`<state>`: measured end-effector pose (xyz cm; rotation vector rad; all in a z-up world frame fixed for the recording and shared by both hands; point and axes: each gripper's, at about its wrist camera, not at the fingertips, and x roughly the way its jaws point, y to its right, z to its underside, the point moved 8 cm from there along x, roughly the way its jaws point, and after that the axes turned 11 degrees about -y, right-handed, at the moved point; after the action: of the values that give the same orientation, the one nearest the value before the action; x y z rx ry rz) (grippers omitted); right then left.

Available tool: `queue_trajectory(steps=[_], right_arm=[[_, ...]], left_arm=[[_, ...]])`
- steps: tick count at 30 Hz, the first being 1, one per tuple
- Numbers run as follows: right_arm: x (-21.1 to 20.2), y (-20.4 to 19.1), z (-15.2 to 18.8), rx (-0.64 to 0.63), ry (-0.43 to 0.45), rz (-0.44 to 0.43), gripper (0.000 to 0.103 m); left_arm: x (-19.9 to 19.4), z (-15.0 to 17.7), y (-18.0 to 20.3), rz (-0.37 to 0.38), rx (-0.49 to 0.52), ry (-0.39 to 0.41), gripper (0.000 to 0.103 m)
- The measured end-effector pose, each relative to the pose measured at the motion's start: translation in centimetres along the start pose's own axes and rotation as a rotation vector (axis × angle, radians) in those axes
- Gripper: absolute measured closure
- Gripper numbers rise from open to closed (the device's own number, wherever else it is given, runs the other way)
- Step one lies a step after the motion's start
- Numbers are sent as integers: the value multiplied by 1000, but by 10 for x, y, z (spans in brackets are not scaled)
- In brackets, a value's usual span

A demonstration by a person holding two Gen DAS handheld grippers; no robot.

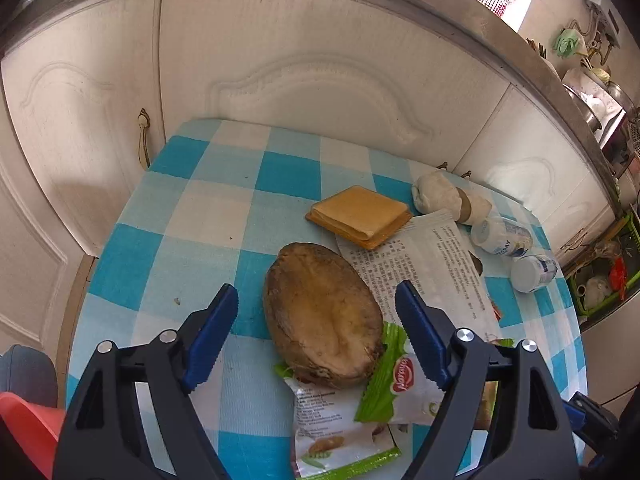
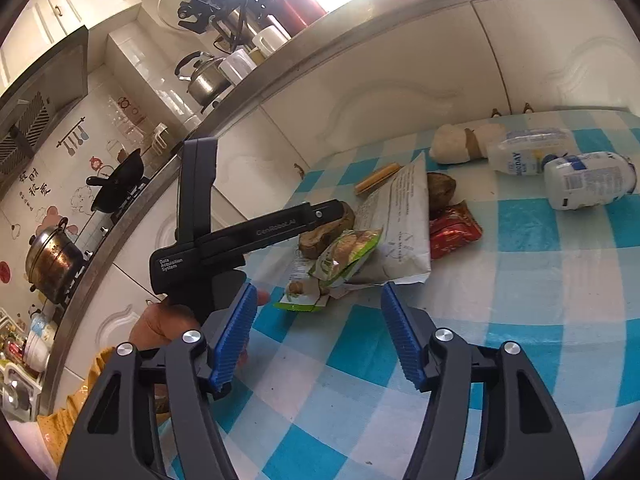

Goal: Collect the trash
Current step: 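Grasp the potato with the left gripper while the right gripper grasps a green wrapper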

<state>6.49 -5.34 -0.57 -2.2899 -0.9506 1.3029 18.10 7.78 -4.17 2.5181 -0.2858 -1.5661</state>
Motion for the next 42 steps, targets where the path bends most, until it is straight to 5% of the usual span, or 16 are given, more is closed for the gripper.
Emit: queue_trajectory(steps=[5,20,21,27,42], right_arm=[[19,6,-6,48,-32,-17,59],[50,16,-21,78,-49,-7,60],[51,15,-23,72,-49,5,66],[46,24,-19,89,-38,55,83],[-1,39,16,123,-1,118,87]], left_arm=[[9,-1,-3,17,-19,-19,30],[14,-1,4,9,8,5,40],[13,-1,5,8,4,7,40],[8,5,6,23,-7,14,42],[-19,46,18,102,-38,42,43]])
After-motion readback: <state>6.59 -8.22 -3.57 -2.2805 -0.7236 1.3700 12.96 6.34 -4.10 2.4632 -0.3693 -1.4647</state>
